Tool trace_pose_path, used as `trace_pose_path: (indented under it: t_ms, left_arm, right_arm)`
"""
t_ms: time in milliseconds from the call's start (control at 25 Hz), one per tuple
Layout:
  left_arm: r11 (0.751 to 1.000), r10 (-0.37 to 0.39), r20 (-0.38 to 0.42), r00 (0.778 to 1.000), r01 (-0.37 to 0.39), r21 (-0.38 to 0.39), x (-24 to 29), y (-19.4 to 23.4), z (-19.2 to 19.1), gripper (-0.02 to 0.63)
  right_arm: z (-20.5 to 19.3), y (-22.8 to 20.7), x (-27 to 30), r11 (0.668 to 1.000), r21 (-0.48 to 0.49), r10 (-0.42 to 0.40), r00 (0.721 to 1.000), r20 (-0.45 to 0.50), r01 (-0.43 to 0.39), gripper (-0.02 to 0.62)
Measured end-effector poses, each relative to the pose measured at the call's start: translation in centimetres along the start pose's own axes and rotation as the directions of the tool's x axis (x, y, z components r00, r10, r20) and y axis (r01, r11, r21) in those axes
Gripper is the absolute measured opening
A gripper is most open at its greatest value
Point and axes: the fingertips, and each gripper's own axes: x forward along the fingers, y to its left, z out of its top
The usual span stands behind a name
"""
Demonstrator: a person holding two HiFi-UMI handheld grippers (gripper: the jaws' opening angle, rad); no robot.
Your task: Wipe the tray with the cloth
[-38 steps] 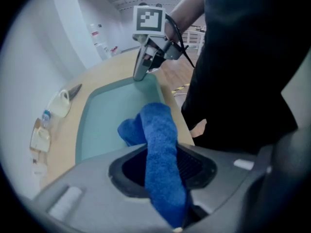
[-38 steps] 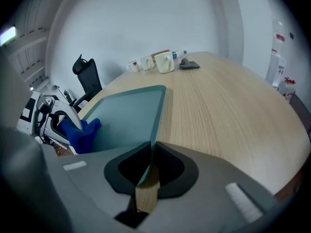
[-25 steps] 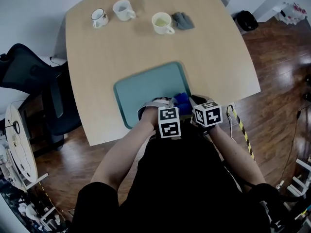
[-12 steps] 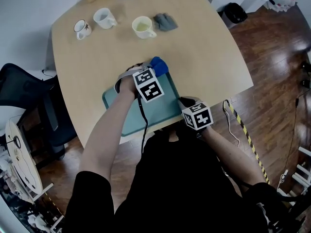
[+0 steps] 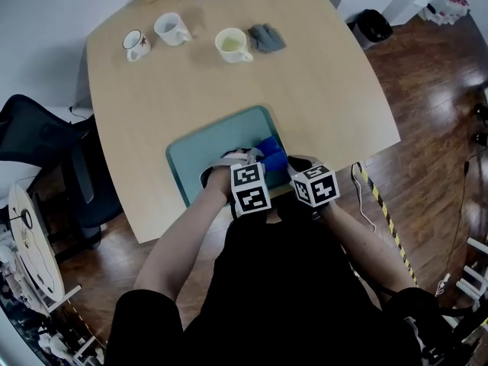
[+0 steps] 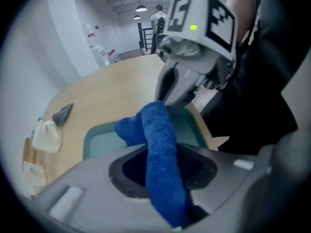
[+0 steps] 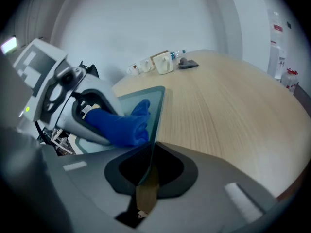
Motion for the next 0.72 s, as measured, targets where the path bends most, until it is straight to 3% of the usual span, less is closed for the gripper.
trace_pose_path:
  t_ms: [160,320,480,720]
  left_arm:
    - [0.996,-0.088,0.046,0.995,0.089,-0.014,-0.2,-5.1,0.0,0.140]
    - [0.997,-0.063,0.065,0.996,0.066,-0.034,0.0,-5.5,-0.4,0.138]
    - [0.998,0.007,0.021,1.000,-0.005,-0.060,-0.3,-1.8,-2.2,0.140]
    - [0.981,0.142,-0.072,0.987,-0.150,-0.123,-1.9,7.5,-7.7,0.140]
  right_arm:
    - [0.0,0.0,0.1,1.000,0.003,0.005,1.000,-0.005,-0.005,0.031]
    - [0.0,-0.1,0.1,1.000,-0.008,-0.005,1.000,-0.006,0.005,0.031]
    - [0.0,-0.1,0.1,1.000,-0.016,-0.009,1.000,-0.007,0.009,0.031]
    - [0.1,-0.1,0.1,1.000,-0.017,-0.018,1.000,0.003,0.018,0.031]
